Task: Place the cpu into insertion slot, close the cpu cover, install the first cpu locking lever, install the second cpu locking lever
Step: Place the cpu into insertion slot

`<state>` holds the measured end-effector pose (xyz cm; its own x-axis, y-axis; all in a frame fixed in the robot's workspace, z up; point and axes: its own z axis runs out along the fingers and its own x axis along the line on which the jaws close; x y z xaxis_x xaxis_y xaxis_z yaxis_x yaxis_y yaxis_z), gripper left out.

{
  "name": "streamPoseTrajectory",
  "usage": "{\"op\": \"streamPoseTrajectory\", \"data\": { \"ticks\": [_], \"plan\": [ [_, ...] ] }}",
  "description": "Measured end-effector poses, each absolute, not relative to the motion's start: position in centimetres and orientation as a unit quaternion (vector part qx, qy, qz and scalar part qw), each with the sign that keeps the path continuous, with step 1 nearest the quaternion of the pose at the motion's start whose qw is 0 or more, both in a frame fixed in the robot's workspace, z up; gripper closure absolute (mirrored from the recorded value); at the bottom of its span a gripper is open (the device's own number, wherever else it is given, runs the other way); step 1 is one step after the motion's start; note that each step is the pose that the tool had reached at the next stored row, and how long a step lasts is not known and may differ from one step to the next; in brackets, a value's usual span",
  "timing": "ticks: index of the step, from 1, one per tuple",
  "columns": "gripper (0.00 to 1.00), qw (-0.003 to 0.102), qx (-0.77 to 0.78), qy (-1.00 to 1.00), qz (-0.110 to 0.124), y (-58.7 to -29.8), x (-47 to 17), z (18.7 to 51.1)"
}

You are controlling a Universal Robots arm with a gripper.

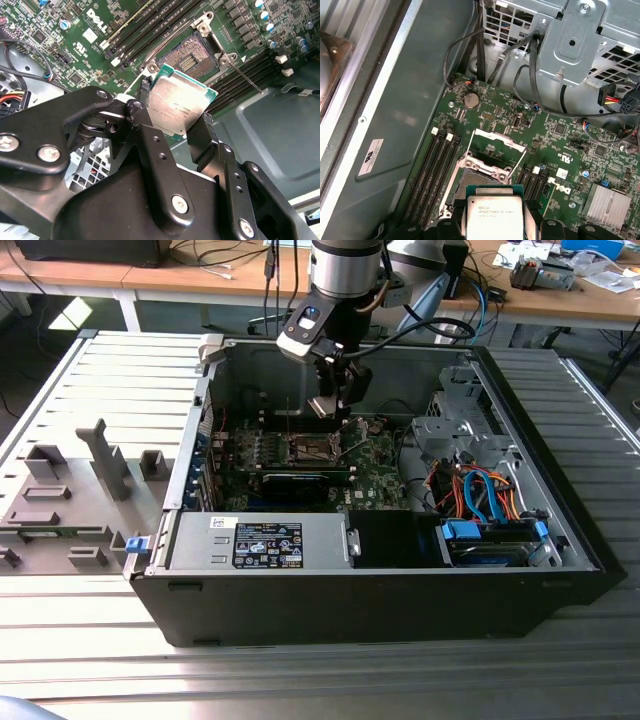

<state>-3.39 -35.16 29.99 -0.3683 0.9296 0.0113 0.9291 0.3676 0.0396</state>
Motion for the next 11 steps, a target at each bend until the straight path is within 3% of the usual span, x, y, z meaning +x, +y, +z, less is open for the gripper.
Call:
{"op": "streamPoseTrajectory", "data": {
  "ticks": [11],
  "plan": [
    [0.46, 0.007, 0.566, 0.824, 0.02, -35.16, -3.38, 29.96]
  ]
}}
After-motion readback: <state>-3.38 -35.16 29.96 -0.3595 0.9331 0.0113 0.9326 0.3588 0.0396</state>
